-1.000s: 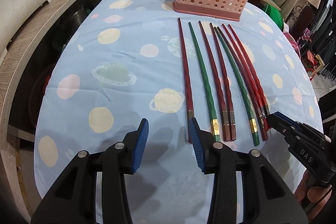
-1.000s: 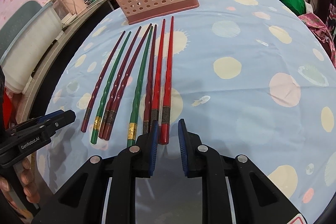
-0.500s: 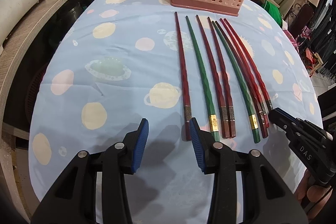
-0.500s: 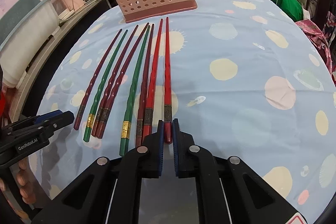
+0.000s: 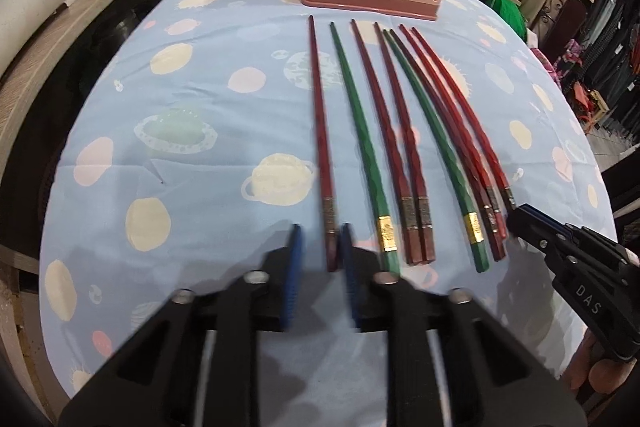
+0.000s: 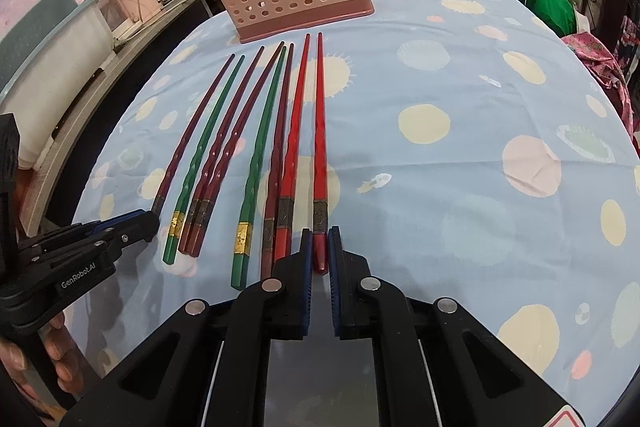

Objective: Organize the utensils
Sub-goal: 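Close the left tool on a dark red chopstick, then lift both chopsticks into the pink basket and open both tools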

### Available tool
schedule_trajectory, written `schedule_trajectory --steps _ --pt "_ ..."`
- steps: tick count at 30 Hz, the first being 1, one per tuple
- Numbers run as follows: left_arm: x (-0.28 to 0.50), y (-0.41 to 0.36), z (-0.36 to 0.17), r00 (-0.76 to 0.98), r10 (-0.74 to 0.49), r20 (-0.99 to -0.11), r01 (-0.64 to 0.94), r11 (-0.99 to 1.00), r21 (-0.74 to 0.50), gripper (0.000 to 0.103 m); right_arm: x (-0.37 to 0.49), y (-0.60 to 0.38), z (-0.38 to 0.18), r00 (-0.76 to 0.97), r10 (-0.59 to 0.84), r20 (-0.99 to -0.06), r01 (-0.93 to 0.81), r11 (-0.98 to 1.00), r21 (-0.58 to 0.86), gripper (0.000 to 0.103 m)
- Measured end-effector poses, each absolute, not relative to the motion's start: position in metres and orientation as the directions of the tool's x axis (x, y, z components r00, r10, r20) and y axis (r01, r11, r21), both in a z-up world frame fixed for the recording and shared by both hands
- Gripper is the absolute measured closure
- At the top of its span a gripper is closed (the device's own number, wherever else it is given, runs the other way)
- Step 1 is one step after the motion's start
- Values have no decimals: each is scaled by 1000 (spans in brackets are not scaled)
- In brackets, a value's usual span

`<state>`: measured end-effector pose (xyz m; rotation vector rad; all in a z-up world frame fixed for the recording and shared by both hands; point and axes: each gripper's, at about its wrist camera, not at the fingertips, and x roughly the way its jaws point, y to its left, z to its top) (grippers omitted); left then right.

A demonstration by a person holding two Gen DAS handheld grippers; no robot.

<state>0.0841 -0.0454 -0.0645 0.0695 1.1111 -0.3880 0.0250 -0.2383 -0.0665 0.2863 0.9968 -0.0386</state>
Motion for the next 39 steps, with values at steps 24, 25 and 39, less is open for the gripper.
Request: schedule_trajectory --steps 24,25,39 --pt "92 -26 42 532 -358 -768 336 921 -196 96 12 -270 49 734 81 -675 157 946 285 96" --pt "94 -26 50 542 -361 -759 338 921 -196 96 13 -272 57 746 79 -661 154 945 287 96" --pt "133 -32 143 674 -346 -653 342 929 -140 96 45 -294 139 852 19 -523 131 959 249 96"
